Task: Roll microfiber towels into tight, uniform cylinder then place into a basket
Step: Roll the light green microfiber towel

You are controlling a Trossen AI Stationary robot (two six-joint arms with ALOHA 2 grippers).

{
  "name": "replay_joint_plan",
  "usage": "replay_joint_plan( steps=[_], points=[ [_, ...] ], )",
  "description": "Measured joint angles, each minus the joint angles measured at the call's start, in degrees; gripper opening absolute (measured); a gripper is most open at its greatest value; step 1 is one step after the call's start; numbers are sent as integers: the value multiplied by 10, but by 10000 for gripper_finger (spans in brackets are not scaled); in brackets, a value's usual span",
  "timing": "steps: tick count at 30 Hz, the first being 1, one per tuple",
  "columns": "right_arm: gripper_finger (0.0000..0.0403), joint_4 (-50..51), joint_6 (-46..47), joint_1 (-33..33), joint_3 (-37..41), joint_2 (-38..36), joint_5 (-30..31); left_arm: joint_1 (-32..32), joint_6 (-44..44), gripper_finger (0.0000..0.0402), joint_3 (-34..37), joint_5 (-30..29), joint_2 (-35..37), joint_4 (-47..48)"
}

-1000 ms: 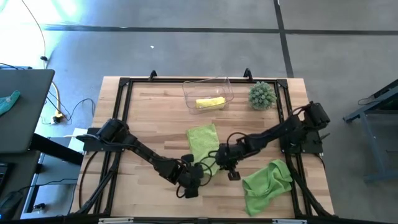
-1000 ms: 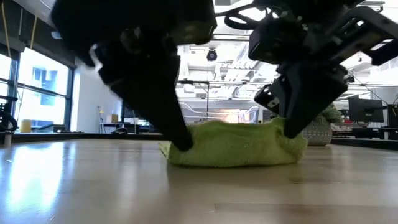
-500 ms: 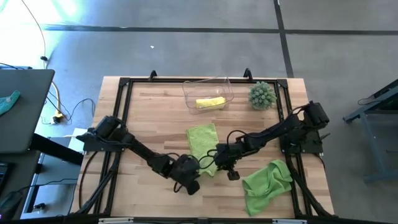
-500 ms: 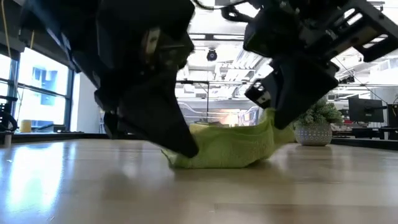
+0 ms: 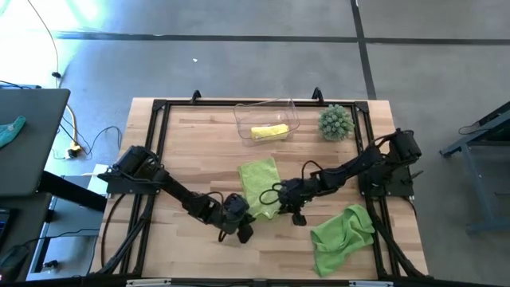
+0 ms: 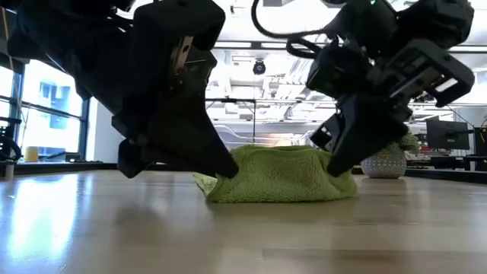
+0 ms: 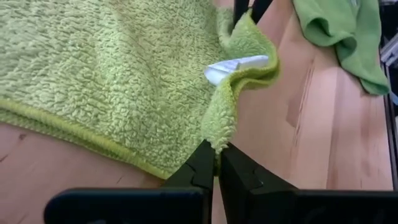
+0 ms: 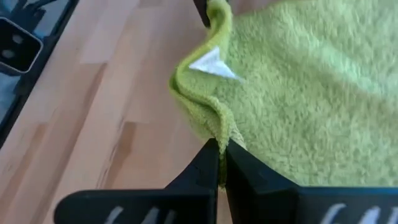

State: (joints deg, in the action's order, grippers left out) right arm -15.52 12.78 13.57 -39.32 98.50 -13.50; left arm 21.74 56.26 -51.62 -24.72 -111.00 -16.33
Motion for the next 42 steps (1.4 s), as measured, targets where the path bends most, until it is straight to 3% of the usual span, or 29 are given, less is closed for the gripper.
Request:
replay_joint_plan(
  steps=[13,19,24,27,31,38,42],
  points=[
    [17,47,7,-42,7,-4,-42,-4,47,5,0,9,0,35],
    [74,64,-34,-49,6,-17,-45,-14,46,5,0,20,0,49],
    [121,191,-57,-59,-23,-65,-36,-15,40,5,0,20,0,53],
    [131,251,-57,-60,-38,-93,-20,-15,40,5,0,20,1,53],
    [133,196,-66,-32,-39,-101,13,-15,29,5,0,20,0,52],
    [133,111,-143,15,-39,-48,167,-15,21,5,0,18,0,47],
    [134,108,-124,14,-39,-19,162,-15,20,5,0,18,0,47]
  ],
)
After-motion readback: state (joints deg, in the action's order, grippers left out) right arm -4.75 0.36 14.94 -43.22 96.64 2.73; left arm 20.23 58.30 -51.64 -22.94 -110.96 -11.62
